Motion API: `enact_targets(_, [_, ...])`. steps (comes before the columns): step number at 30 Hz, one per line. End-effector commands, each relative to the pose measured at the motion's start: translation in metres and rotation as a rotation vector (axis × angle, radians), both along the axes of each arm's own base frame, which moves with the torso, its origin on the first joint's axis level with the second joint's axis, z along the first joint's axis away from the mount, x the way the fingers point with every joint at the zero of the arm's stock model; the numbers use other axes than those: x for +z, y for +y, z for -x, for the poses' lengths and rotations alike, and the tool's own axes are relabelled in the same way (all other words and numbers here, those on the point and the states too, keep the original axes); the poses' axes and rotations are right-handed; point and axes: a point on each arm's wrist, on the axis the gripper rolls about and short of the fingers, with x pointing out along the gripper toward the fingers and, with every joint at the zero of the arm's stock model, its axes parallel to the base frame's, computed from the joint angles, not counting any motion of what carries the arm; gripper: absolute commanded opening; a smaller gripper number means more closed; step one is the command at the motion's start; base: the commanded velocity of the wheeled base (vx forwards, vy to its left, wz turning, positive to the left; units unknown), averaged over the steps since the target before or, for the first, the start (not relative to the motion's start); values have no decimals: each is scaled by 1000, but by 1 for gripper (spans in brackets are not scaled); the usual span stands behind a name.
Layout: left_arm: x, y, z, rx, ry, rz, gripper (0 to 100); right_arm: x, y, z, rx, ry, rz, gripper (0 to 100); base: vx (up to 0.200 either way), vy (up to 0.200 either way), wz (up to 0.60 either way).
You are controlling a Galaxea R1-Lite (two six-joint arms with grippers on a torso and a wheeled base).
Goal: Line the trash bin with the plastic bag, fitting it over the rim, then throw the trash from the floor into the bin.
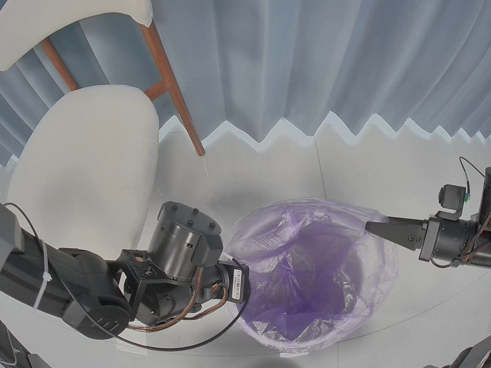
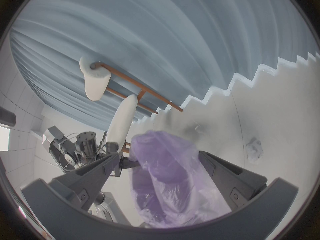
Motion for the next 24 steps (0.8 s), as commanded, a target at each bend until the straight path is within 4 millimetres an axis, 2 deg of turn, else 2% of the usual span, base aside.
enact_targets(1, [11,13,12,-2,-23,23,0,-2,-13,-20,-38,0,-25,100,0,0,0])
enact_targets(8, [21,26,28,-69,-22,72,0,1,-20,-30,-78,-15,-33,100,0,0,0])
enact_targets(18, [21,28,28,-67,-33,87,0,-8,-17,-33,-72,28,-22,100,0,0,0])
enact_targets(19, [21,28,28,-67,-33,87,0,-8,-17,-33,-72,28,-24,0,0,0,0])
enact_targets(24, [21,29,27,-68,-37,82,0,-5,-16,-32,-70,29,-40,0,0,0,0])
